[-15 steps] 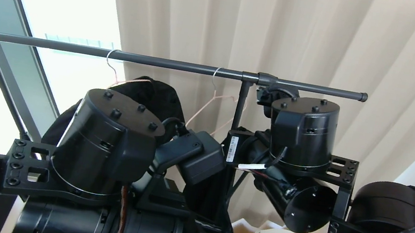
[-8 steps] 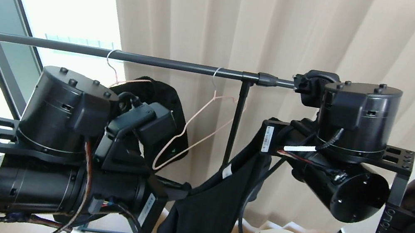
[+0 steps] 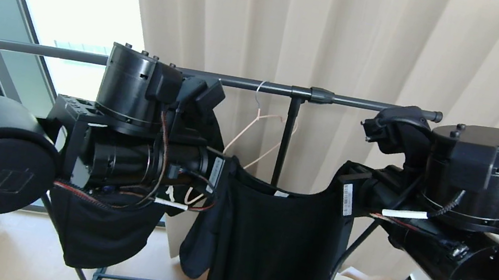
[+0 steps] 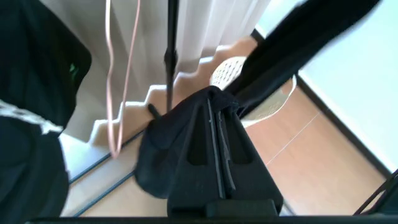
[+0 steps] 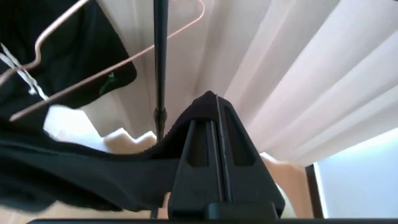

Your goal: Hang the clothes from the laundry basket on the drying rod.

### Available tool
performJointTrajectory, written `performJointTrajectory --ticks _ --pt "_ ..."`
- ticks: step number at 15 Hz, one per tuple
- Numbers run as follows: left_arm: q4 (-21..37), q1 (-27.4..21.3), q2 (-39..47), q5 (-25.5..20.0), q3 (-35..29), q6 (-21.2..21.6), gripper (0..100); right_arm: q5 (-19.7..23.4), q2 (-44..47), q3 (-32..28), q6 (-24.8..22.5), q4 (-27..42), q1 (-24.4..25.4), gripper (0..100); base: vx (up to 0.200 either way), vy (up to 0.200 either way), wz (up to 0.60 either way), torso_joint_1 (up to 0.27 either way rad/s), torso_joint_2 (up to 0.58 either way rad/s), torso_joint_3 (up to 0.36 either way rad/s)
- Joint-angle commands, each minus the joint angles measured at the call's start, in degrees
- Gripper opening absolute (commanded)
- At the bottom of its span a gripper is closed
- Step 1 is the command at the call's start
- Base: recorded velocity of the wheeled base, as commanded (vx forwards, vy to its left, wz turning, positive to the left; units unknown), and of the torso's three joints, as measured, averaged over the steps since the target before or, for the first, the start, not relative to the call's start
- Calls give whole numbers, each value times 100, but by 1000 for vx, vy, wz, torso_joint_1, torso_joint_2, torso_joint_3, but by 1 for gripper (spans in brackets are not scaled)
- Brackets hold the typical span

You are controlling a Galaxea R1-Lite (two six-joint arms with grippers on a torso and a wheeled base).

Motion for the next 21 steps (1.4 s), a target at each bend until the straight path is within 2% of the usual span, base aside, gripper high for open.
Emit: performJointTrajectory --ticks 1,4,6,10,13,14,16,19,21 --pt "-118 -44 276 11 -184 -53 0 -1 -160 169 -87 -9 85 0 0 0 0 0 0 0" --pt "-610 -140 126 91 194 -316 0 -1 -143 266 -192 96 243 0 0 0 0 0 0 0" --pt "-804 -202 -49 170 273 -316 0 -1 -107 292 -236 307 331 0 0 0 0 0 0 0" --pt "-830 -360 -190 372 291 -343 0 -1 -37 407 -262 413 340 0 0 0 0 0 0 0" --pt "-839 -422 -287 389 256 -606 0 8 7 705 -649 377 340 0 0 0 0 0 0 0" --pt "-891 -430 -287 389 265 -624 0 17 7 758 -720 369 340 100 0 0 0 0 0 0" --pt "-1120 -466 -287 530 282 -685 0 69 -37 916 -913 377 331 100 0 0 0 0 0 0" --pt "-1366 -474 -278 688 273 -817 0 491 -204 1268 -1352 342 313 100 0 0 0 0 0 0" --pt "-1507 -492 -269 697 273 -914 0 825 -204 1356 -1396 342 313 100 0 0 0 0 0 0"
